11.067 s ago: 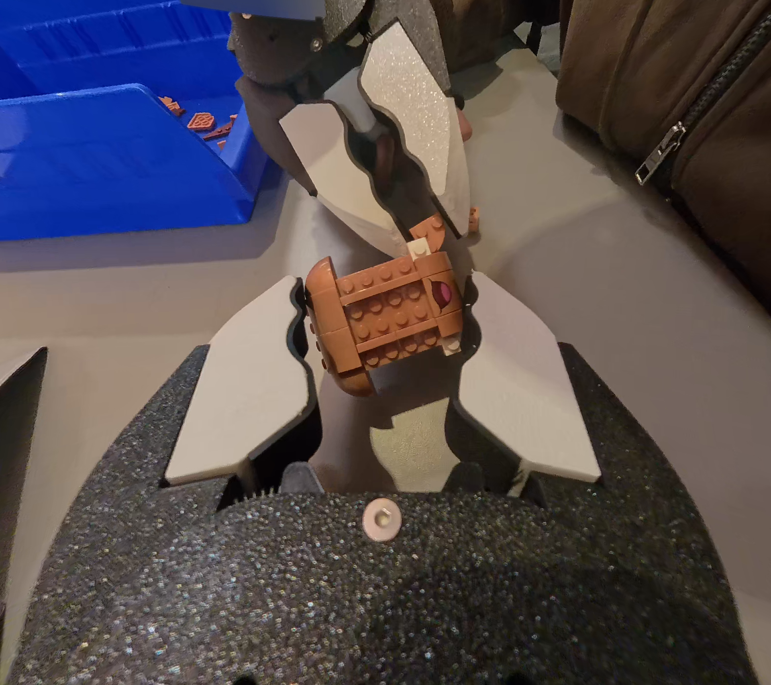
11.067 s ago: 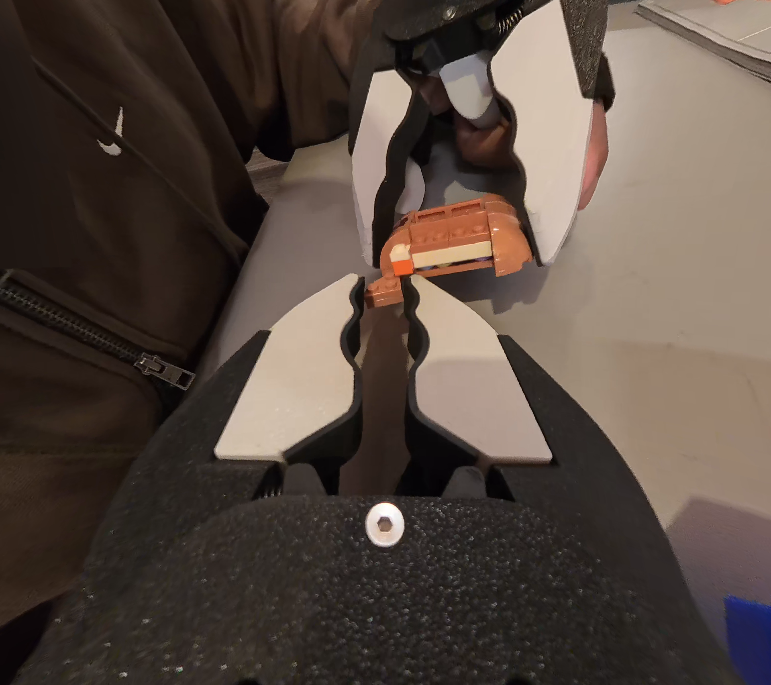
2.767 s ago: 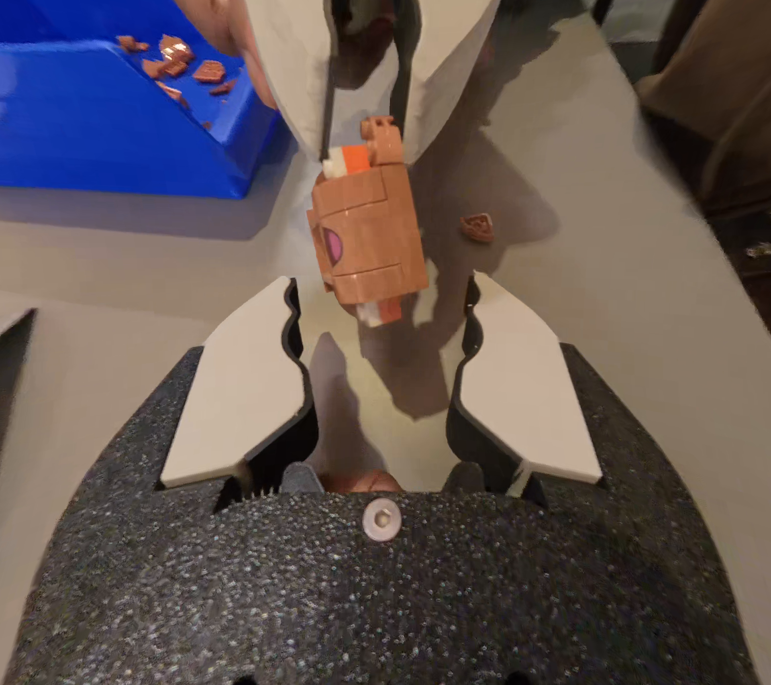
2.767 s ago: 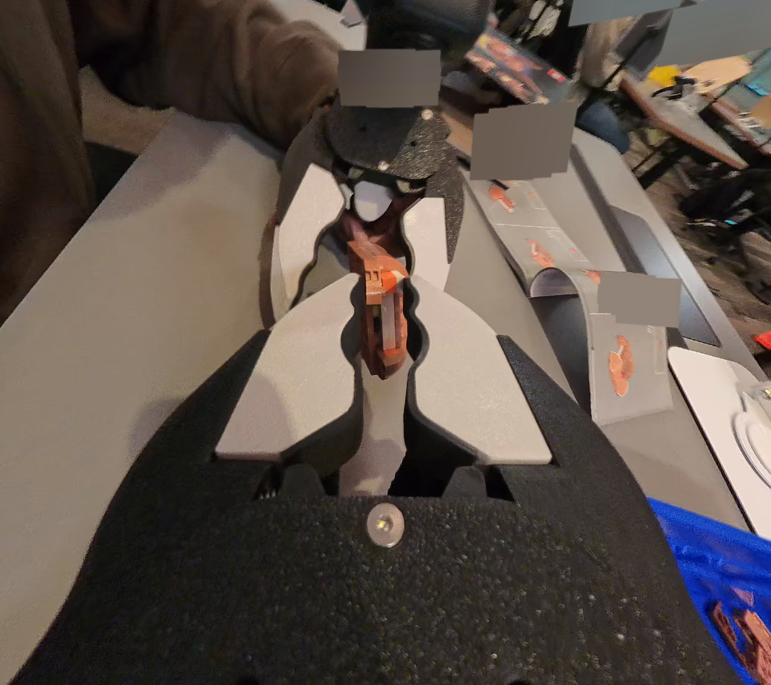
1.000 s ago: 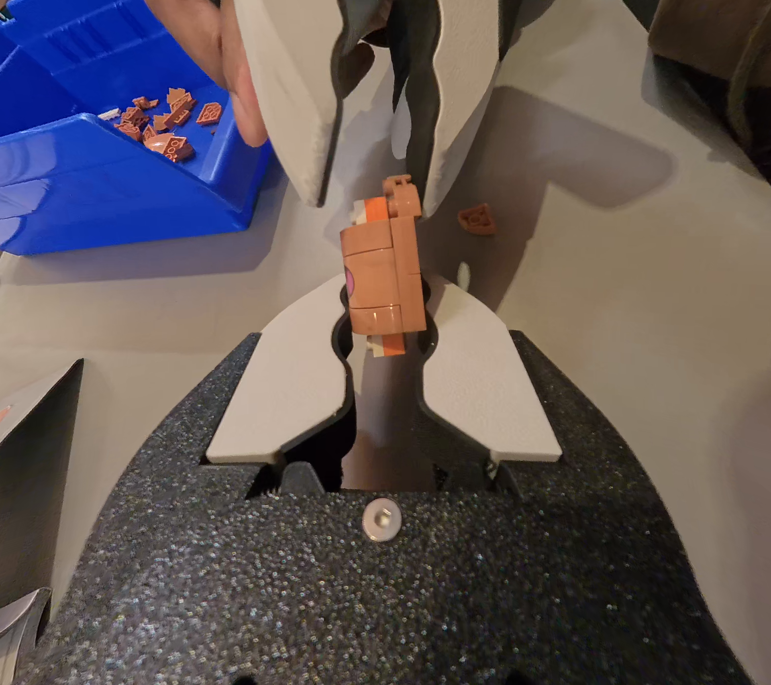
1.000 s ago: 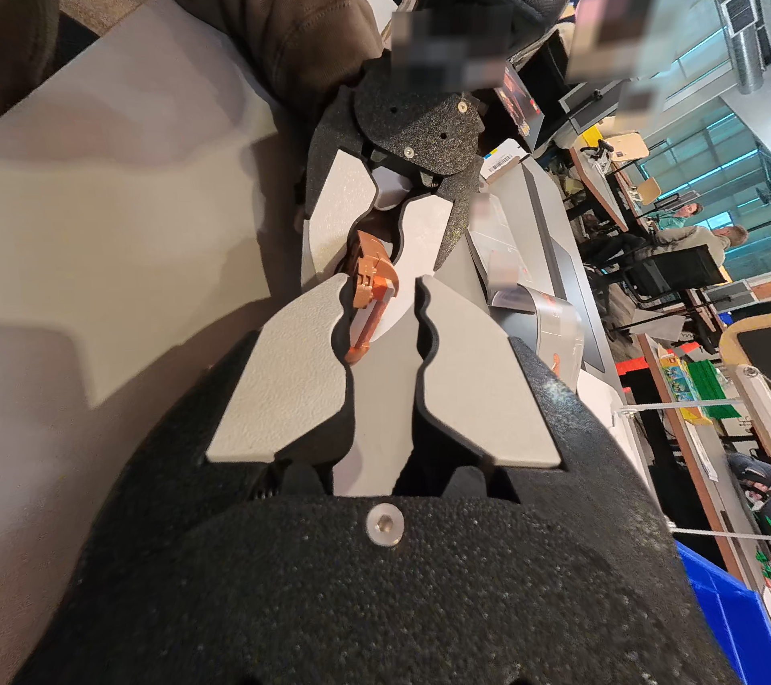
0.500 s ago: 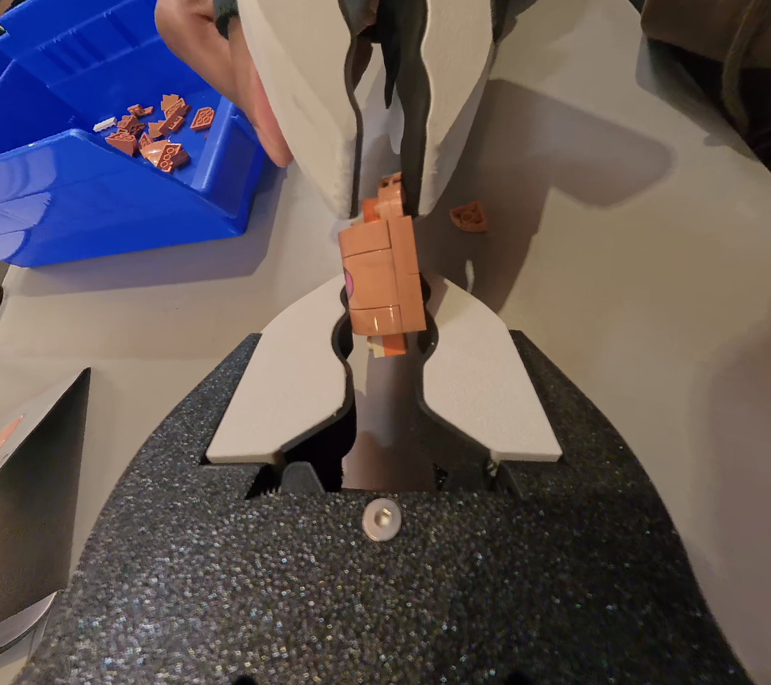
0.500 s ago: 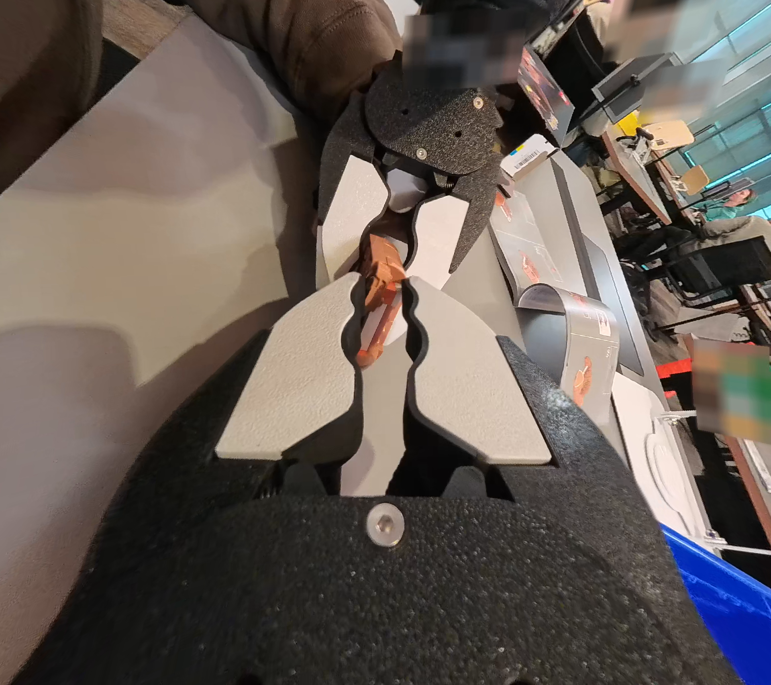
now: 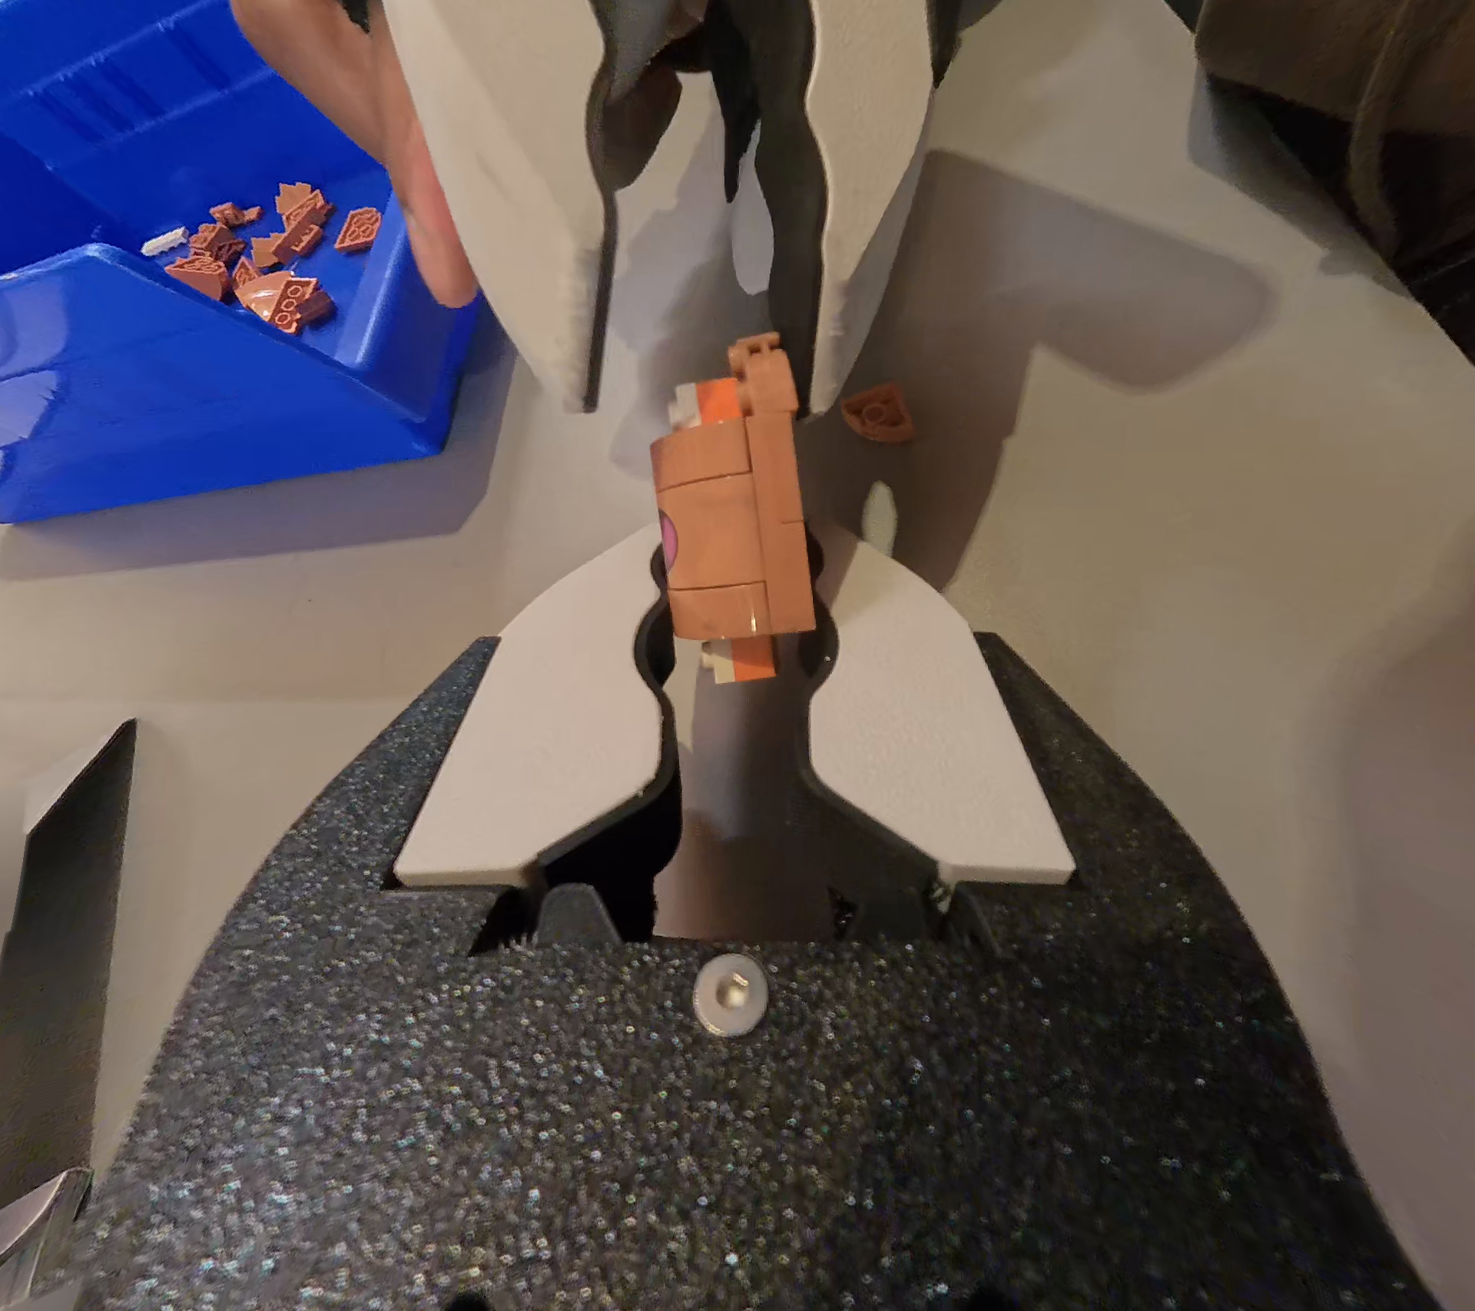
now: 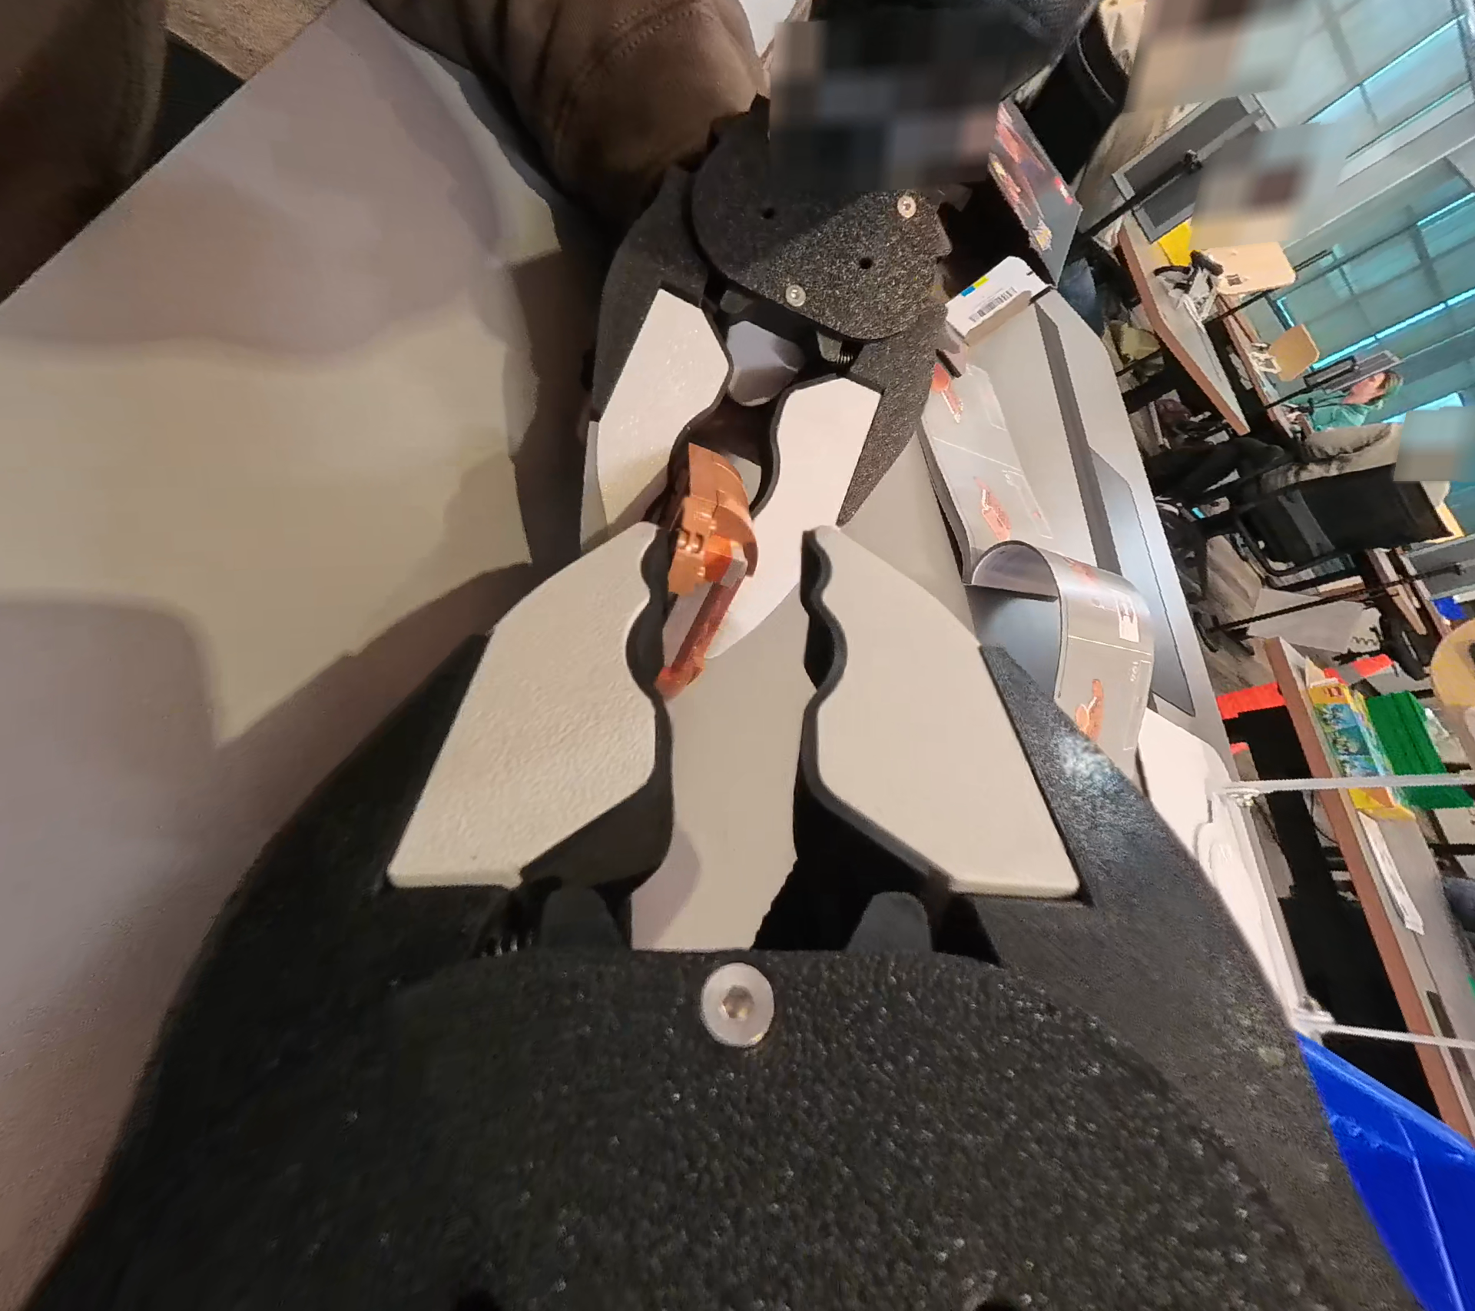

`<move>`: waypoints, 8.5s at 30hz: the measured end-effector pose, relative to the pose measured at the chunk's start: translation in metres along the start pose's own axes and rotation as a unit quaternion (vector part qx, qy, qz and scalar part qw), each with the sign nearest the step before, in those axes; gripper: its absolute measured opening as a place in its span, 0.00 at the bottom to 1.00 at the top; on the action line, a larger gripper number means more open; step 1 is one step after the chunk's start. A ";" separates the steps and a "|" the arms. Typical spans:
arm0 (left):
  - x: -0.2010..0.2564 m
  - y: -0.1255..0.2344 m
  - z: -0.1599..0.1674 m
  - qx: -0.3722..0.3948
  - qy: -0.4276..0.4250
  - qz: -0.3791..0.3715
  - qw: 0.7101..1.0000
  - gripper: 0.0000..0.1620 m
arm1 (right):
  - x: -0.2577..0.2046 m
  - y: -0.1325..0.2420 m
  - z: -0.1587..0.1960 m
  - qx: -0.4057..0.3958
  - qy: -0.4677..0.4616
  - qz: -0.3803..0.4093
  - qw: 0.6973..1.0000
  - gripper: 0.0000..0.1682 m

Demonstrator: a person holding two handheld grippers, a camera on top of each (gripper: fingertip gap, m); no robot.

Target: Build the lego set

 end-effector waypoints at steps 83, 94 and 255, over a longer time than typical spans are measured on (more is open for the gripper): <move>-0.004 0.019 -0.033 0.251 0.080 -0.192 0.946 0.17 | 0.071 -0.014 -0.085 -0.264 0.107 -0.206 0.936 0.18; -0.005 0.019 -0.033 0.299 0.131 -0.159 0.932 0.17 | 0.086 -0.023 -0.092 -0.289 0.087 -0.260 0.917 0.22; -0.010 0.028 -0.030 0.267 0.118 -0.178 0.940 0.17 | 0.088 -0.019 -0.082 -0.232 -0.003 -0.234 0.944 0.13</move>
Point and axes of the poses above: each gripper's, where its closed fingertips meet, y back along the fingers, z out of its underside, x = y × z across the jaws, the point moved 9 cm from there along y, back along the fingers
